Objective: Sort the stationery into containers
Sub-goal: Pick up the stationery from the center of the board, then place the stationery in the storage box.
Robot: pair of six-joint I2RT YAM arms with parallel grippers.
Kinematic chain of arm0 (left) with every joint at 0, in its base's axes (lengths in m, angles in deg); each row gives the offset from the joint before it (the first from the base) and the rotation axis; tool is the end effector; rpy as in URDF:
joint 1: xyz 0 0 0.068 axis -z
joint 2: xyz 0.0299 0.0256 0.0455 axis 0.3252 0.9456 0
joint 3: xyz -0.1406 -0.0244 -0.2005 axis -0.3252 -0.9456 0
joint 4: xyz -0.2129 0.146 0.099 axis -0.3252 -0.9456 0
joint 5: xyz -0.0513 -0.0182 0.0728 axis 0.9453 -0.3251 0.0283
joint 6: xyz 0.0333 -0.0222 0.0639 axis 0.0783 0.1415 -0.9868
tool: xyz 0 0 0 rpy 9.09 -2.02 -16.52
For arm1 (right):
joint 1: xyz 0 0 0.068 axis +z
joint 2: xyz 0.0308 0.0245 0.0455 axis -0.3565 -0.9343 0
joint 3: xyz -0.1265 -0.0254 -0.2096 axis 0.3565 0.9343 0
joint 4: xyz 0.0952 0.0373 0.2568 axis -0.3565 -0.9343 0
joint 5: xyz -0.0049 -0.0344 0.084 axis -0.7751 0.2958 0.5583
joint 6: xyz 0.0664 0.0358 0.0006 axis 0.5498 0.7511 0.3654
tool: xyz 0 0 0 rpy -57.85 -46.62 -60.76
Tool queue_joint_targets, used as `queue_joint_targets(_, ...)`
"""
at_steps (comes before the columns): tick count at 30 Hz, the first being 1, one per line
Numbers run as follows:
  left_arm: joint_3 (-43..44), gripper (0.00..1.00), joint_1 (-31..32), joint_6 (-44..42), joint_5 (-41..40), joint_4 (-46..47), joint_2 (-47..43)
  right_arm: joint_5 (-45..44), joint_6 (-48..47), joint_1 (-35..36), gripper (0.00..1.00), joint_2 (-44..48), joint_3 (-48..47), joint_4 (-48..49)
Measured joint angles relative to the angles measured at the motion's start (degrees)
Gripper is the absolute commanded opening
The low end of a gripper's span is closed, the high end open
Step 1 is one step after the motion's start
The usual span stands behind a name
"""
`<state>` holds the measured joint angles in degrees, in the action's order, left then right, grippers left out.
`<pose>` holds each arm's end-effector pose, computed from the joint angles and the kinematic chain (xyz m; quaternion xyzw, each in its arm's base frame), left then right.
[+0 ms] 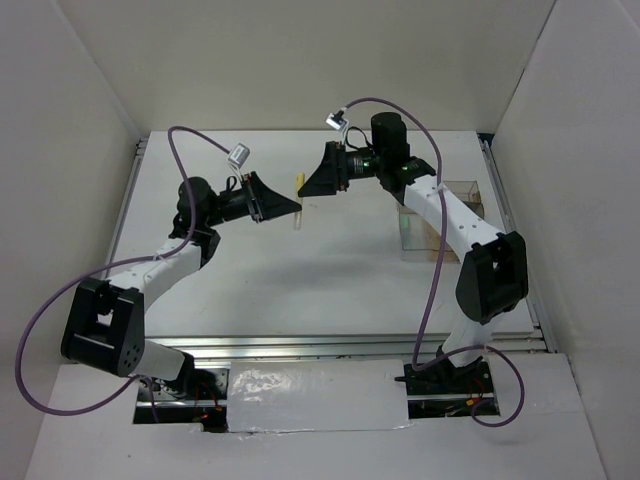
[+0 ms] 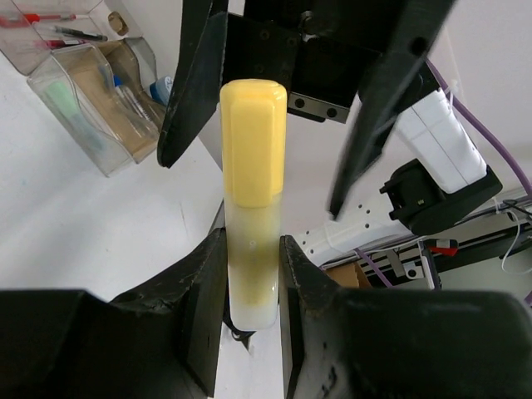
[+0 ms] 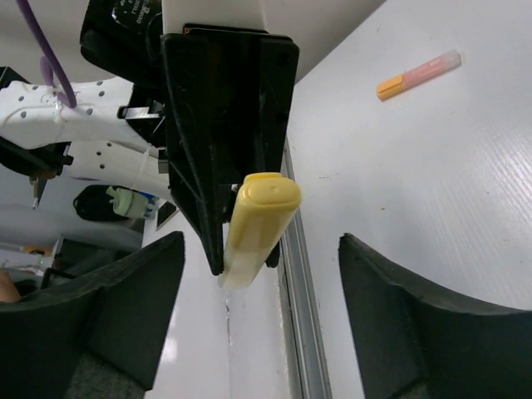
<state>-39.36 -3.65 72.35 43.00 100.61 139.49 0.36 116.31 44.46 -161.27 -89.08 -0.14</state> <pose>0.3198 -0.1397 0.2793 0.0516 0.6529 -0.6777 0.3344 0.3632 0.2209 0.3251 -0.2919 0.6898 0.6043 0.2719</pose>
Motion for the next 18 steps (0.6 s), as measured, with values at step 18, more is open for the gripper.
queue_joint_targets(18,-2.0,0.00,0.0,0.1,-0.9,-0.6,-0.7,0.4,2.1,0.1,0.62,-0.2,-0.2,1.4)
